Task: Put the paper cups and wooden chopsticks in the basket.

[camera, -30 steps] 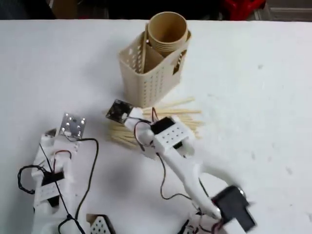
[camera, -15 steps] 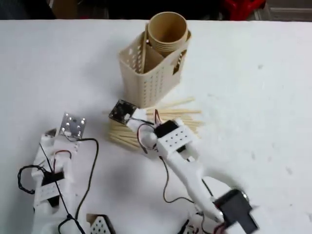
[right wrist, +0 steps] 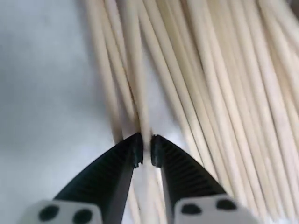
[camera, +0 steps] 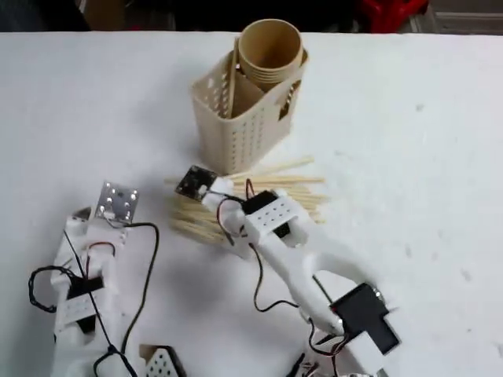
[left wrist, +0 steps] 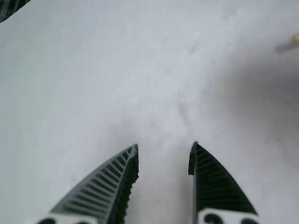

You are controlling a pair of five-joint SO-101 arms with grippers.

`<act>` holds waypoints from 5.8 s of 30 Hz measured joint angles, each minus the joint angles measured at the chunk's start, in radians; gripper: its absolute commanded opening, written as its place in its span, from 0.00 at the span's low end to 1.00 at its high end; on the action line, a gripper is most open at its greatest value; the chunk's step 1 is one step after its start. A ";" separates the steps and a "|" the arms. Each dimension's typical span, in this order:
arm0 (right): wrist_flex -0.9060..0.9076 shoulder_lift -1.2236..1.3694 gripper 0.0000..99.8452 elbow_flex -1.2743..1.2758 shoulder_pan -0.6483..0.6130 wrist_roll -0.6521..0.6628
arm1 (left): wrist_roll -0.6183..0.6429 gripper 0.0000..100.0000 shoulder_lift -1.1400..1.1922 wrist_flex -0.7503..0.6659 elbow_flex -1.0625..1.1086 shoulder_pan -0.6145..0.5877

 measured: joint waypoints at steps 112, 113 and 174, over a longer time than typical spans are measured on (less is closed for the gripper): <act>0.071 -0.183 0.09 0.006 -0.120 -0.012 | 0.000 0.19 0.000 0.000 0.000 0.000; 0.058 -0.164 0.09 0.008 -0.120 -0.012 | 0.000 0.19 0.000 0.000 0.000 0.000; -0.388 -0.296 0.02 -0.667 0.080 -0.213 | 0.000 0.19 0.000 0.000 0.000 0.000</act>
